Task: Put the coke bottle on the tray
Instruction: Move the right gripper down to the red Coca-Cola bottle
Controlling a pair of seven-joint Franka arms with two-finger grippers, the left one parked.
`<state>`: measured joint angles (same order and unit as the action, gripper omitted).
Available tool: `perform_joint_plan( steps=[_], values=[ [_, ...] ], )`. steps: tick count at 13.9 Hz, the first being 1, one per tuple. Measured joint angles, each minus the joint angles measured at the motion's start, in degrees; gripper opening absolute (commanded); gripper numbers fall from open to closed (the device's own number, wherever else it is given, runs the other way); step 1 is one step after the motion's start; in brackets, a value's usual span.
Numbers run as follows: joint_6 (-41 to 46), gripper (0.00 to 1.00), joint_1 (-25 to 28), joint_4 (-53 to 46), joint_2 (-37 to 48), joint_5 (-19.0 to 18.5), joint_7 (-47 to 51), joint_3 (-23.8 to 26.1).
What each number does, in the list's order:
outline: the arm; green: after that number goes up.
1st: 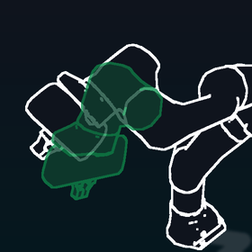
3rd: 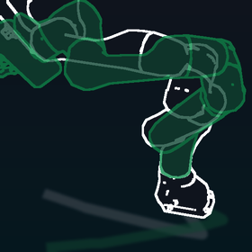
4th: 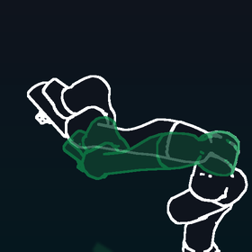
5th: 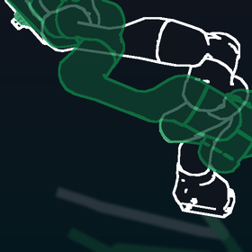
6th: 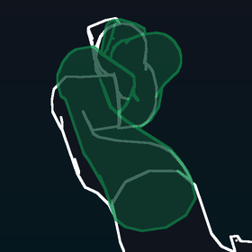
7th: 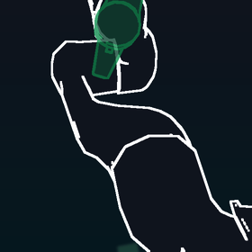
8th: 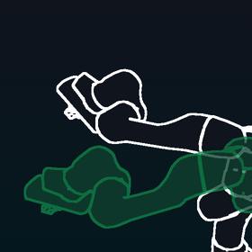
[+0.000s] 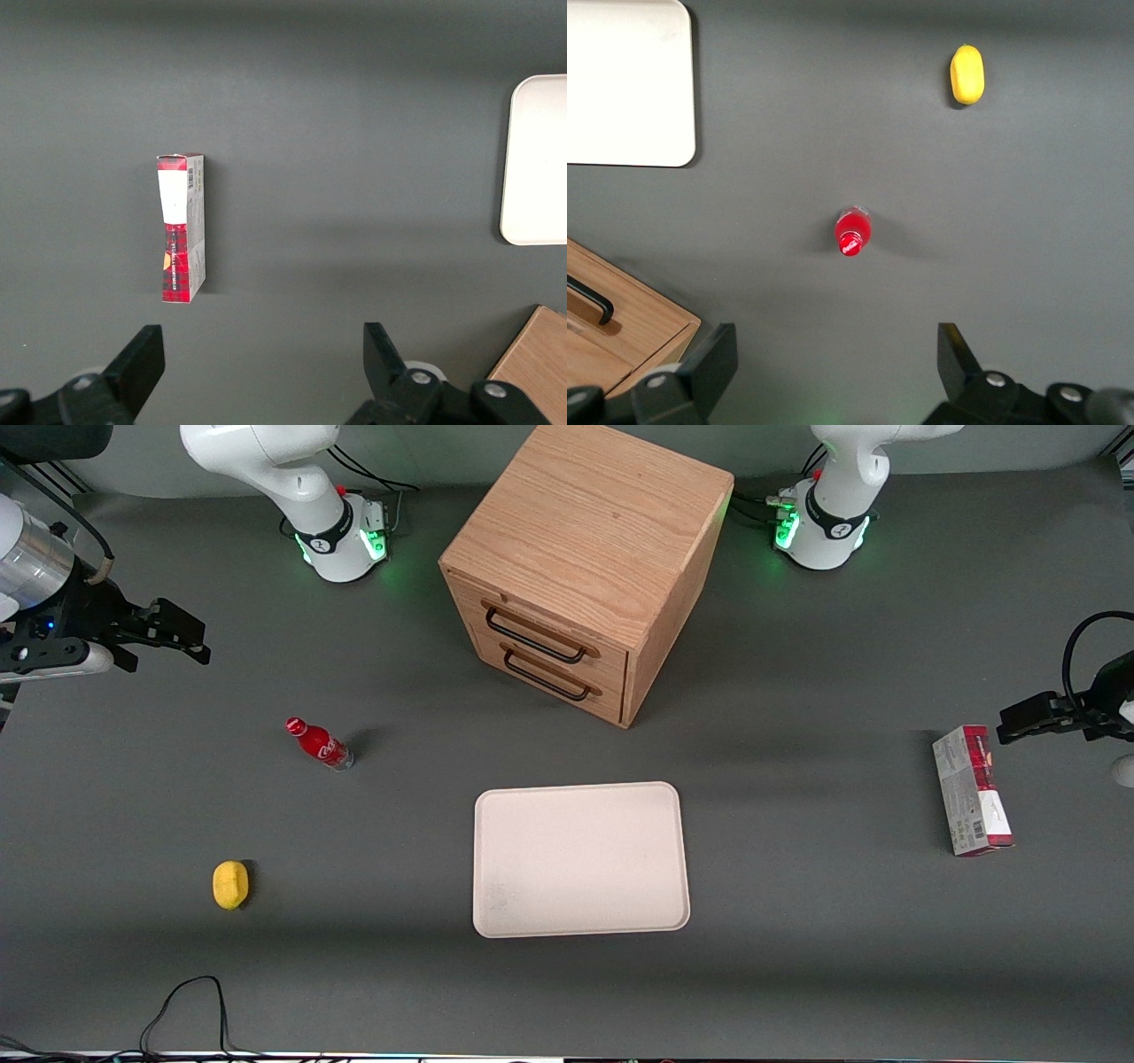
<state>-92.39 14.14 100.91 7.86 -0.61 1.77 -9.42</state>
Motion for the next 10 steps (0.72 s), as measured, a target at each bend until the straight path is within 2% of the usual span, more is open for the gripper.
perform_joint_plan(
  steps=[6,10],
  values=[
    [-0.65,1.0,0.0,0.95,-2.06,-0.12,0.46,0.04],
    [-10.95,1.0,0.0,9.62,-3.71,-0.12,0.69,0.06]
  ],
)
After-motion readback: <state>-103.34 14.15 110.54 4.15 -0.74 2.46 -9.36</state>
